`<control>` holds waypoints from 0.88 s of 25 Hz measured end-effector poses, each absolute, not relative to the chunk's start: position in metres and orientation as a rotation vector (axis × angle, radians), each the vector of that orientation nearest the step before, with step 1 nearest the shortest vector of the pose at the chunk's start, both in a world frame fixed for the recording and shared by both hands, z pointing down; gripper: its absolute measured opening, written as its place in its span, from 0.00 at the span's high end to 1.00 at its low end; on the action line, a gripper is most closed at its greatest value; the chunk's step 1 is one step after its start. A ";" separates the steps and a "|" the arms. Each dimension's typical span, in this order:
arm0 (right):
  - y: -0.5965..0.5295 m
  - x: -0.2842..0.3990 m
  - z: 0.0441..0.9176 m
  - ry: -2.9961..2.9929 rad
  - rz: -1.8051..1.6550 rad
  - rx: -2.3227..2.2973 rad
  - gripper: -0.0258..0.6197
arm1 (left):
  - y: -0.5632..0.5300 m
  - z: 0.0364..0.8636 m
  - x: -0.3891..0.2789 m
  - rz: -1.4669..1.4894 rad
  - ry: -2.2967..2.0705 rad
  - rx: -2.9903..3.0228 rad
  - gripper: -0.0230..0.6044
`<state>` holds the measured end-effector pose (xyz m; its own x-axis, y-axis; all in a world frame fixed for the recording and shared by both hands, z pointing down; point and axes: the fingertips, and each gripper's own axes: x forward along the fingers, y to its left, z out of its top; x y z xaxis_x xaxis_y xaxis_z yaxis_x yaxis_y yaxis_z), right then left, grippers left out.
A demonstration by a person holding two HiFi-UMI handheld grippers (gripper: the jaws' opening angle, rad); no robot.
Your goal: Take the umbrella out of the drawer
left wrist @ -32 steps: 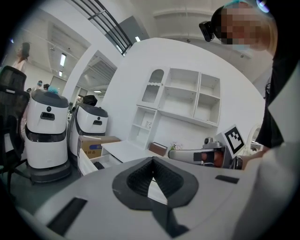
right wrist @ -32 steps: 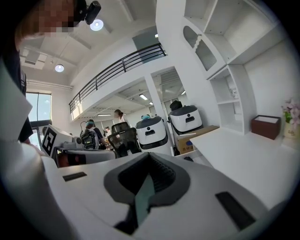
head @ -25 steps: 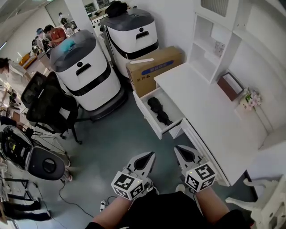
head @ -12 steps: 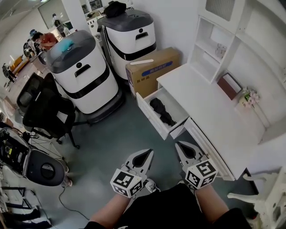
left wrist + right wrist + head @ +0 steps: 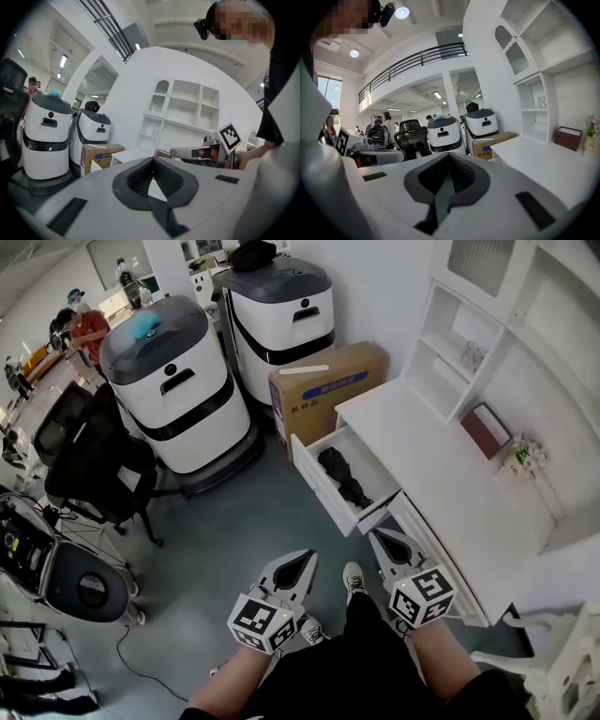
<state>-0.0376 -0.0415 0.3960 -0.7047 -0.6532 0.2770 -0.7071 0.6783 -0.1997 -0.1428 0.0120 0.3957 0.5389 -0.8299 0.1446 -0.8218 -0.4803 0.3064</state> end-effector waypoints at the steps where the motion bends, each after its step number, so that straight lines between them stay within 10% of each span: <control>1: -0.046 -0.038 0.397 -2.710 0.437 1.101 0.96 | 0.009 0.397 -0.143 -0.032 -1.366 2.441 0.97; 22: -0.205 -0.036 0.478 -2.630 0.522 1.018 0.96 | -0.112 0.433 -0.113 0.003 -1.340 2.503 0.97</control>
<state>-0.0358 -0.2052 0.4780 -0.7152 -0.5898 0.3749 -0.6883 0.6875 -0.2315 -0.1133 -0.1122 0.4331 0.5645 -0.8130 0.1425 -0.8137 -0.5191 0.2616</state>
